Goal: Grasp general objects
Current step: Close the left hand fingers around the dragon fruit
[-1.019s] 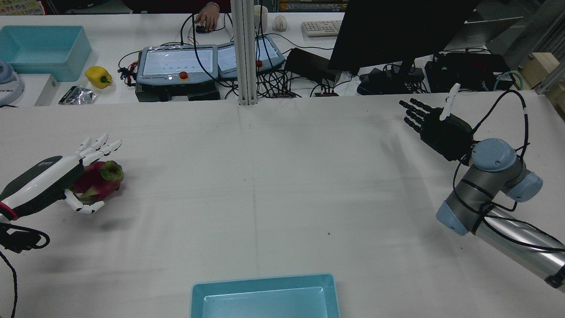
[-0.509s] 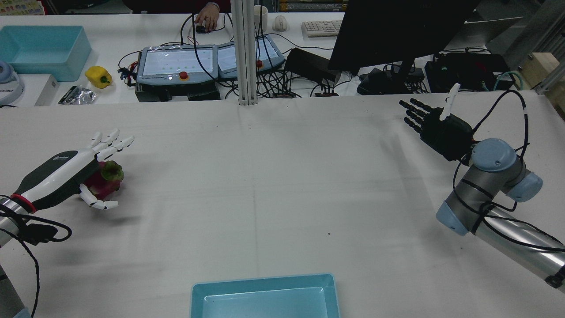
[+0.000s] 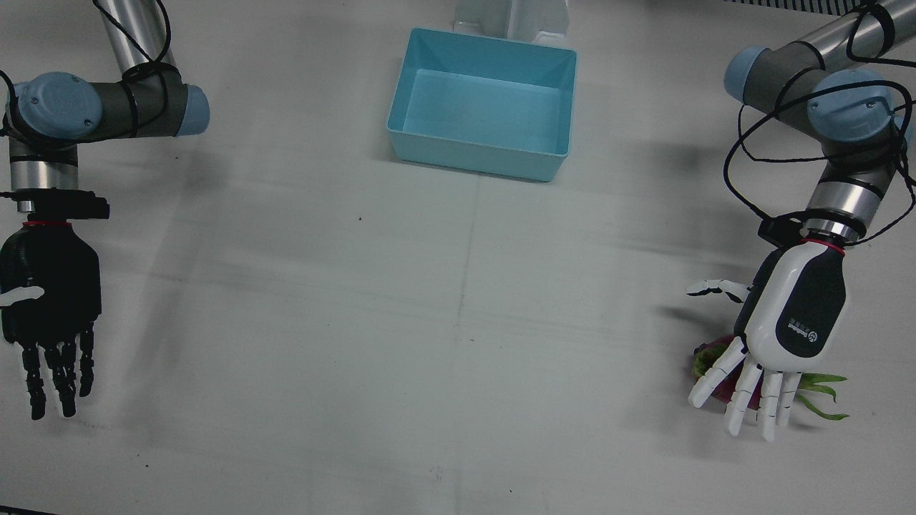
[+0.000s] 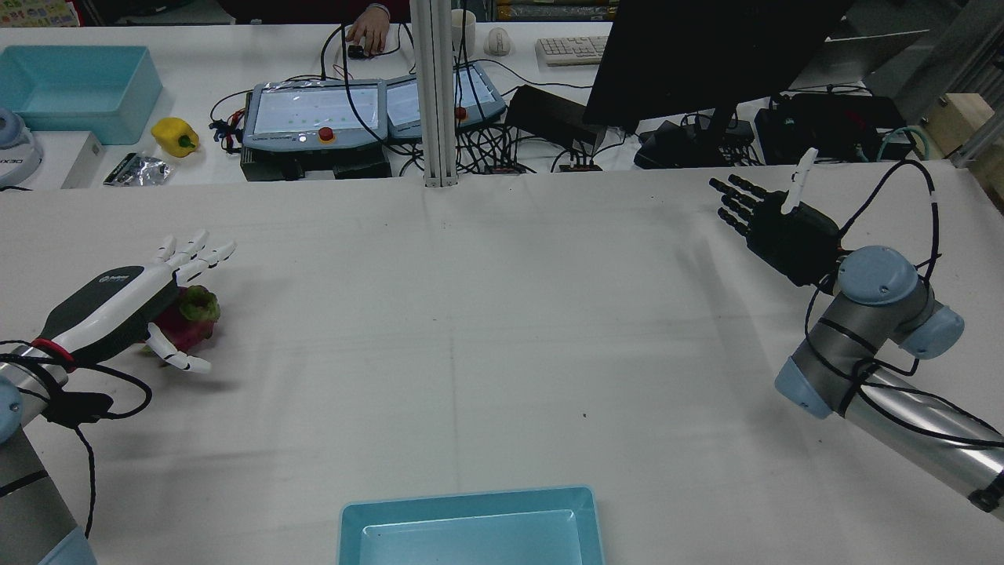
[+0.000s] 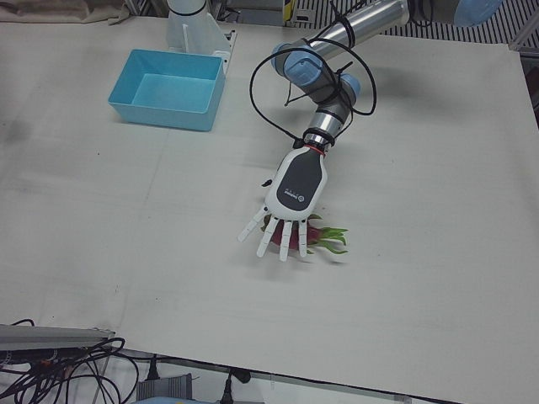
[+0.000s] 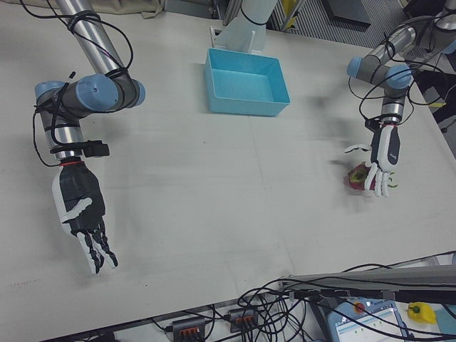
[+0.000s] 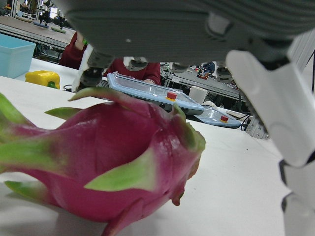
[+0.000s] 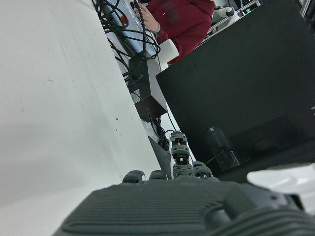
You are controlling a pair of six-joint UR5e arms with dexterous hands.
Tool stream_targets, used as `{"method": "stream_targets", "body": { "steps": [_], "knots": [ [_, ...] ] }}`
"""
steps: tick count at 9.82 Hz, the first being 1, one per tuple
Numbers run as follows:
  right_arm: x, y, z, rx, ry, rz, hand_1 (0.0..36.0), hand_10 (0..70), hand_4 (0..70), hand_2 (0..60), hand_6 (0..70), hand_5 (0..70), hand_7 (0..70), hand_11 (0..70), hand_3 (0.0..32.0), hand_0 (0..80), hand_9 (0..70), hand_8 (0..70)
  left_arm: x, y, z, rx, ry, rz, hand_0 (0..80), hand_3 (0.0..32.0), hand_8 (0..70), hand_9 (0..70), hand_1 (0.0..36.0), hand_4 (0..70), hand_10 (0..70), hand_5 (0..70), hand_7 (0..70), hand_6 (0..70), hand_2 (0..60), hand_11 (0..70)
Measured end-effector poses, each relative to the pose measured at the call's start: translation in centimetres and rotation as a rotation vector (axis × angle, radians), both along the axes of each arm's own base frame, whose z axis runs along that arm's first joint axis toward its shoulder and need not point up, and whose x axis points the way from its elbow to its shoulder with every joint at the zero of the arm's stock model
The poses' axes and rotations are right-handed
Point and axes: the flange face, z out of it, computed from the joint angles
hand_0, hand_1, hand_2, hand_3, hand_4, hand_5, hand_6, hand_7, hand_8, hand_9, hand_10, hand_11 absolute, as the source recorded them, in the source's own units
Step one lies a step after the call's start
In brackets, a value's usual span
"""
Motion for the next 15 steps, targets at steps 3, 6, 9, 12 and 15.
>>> {"method": "stream_targets", "body": {
  "steps": [3,6,9,12,15],
  "knots": [
    [0.0,0.0,0.0,0.000,0.000,0.000,0.0,0.0,0.0,0.0,0.0,0.0,0.0,0.0,0.0,0.0,0.0,0.0,0.4,-0.3,0.8,-0.019,-0.022,-0.009,51.7,32.0,0.0,0.0,26.3,0.0,0.0,0.0,0.0,0.0,31.0,0.0],
    [0.0,0.0,0.0,0.000,0.000,0.000,0.0,0.0,0.0,0.0,0.0,0.0,0.0,0.0,0.0,0.0,0.0,0.0,0.8,-0.7,1.2,-0.031,-0.037,-0.012,53.2,32.0,0.0,0.0,28.9,0.0,0.0,0.0,0.0,0.0,35.5,0.0],
    [0.0,0.0,0.0,0.000,0.000,0.000,0.0,0.0,0.0,0.0,0.0,0.0,0.0,0.0,0.0,0.0,0.0,0.0,1.2,-1.1,1.6,-0.038,-0.045,-0.013,53.5,32.0,0.0,0.0,31.9,0.0,0.0,0.0,0.0,0.0,46.0,0.0],
    [0.0,0.0,0.0,0.000,0.000,0.000,0.0,0.0,0.0,0.0,0.0,0.0,0.0,0.0,0.0,0.0,0.0,0.0,1.5,-1.3,1.8,-0.041,-0.048,-0.013,53.9,32.0,0.0,0.0,30.1,0.0,0.0,0.0,0.0,0.0,37.2,0.0],
    [0.0,0.0,0.0,0.000,0.000,0.000,0.0,0.0,0.0,0.0,0.0,0.0,0.0,0.0,0.0,0.0,0.0,0.0,2.0,-1.7,1.8,-0.045,-0.052,-0.012,54.5,28.8,0.0,0.0,33.4,0.0,0.0,0.0,0.0,0.0,47.9,0.0]
  ]
}}
